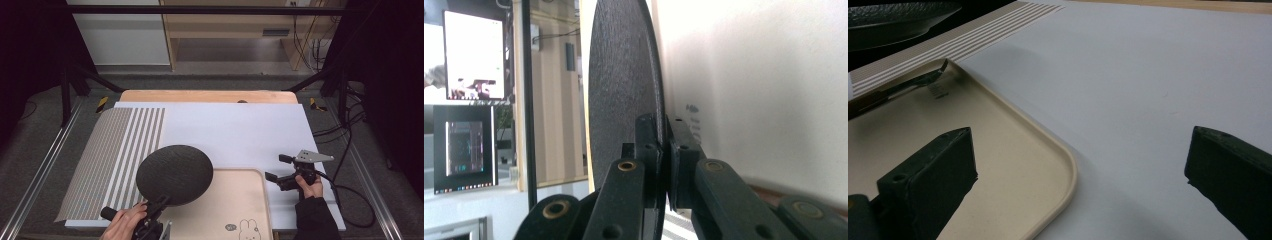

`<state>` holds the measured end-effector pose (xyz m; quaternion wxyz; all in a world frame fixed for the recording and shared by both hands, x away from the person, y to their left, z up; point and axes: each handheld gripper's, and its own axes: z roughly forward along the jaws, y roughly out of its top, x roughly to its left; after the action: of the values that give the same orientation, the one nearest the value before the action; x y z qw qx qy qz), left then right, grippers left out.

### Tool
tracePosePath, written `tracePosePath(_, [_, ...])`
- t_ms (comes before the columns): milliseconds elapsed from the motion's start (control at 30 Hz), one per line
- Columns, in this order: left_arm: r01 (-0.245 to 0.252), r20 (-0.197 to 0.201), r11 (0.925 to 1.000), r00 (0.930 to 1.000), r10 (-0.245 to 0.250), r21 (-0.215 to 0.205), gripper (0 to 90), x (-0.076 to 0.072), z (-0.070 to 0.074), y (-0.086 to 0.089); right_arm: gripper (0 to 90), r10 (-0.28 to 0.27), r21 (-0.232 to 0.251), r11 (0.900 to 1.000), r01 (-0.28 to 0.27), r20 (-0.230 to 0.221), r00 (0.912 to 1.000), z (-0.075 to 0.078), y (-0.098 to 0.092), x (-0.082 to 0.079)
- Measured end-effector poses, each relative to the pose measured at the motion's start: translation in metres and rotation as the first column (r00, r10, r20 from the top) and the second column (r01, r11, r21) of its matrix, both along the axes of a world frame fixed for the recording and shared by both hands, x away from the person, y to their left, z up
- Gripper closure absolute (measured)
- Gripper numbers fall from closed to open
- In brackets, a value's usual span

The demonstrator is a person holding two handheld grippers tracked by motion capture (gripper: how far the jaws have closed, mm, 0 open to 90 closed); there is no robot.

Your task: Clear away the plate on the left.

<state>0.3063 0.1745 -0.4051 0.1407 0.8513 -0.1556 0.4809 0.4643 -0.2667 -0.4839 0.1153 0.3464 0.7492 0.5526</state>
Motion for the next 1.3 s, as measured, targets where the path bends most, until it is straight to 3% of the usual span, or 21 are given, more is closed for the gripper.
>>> tracePosePath(400, [0.069, -0.033, 0.9976, 0.997, -0.069, -0.009, 85.6, -0.007, -0.005, -0.019, 0.3, 0.0, 0.002, 1.0, 0.0, 0.003, 1.0, 0.0, 0.0, 0.0])
tracePosePath(733, [0.088, -0.07, 0.996, 0.9935, -0.089, -0.017, 85.4, -0.009, -0.016, -0.029, 0.4, 0.001, 0.002, 1.0, -0.001, 0.004, 1.0, 0.0, 0.0, 0.0])
tracePosePath(933, [0.1, -0.078, 0.995, 0.9919, -0.1, 0.002, 85.5, -0.008, -0.02, -0.035, 0.4, 0.002, 0.0, 1.0, -0.002, 0.002, 1.0, 0.0, 0.0, 0.0])
tracePosePath(1133, [0.11, -0.117, 0.9939, 0.987, -0.111, -0.013, 85.4, -0.009, -0.029, -0.042, 0.3, 0.002, 0.0, 1.0, -0.002, 0.002, 1.0, 0.0, 0.0, 0.0])
tracePosePath(1200, [0.117, -0.115, 0.993, 0.9867, -0.115, 0.012, 85.4, -0.009, -0.03, -0.043, 0.4, 0.002, 0.0, 1.0, -0.002, 0.002, 1.0, 0.0, 0.0, 0.0])
tracePosePath(1233, [0.117, -0.125, 0.9932, 0.9853, -0.116, -0.005, 85.5, -0.01, -0.032, -0.044, 0.4, 0.002, 0.0, 1.0, -0.002, 0.002, 1.0, 0.0, 0.0, 0.0])
tracePosePath(1300, [0.12, -0.124, 0.9927, 0.9852, -0.119, 0.007, 85.4, -0.01, -0.032, -0.045, 0.4, 0.003, -0.001, 1.0, -0.003, 0.003, 1.0, 0.0, 0.0, 0.0])
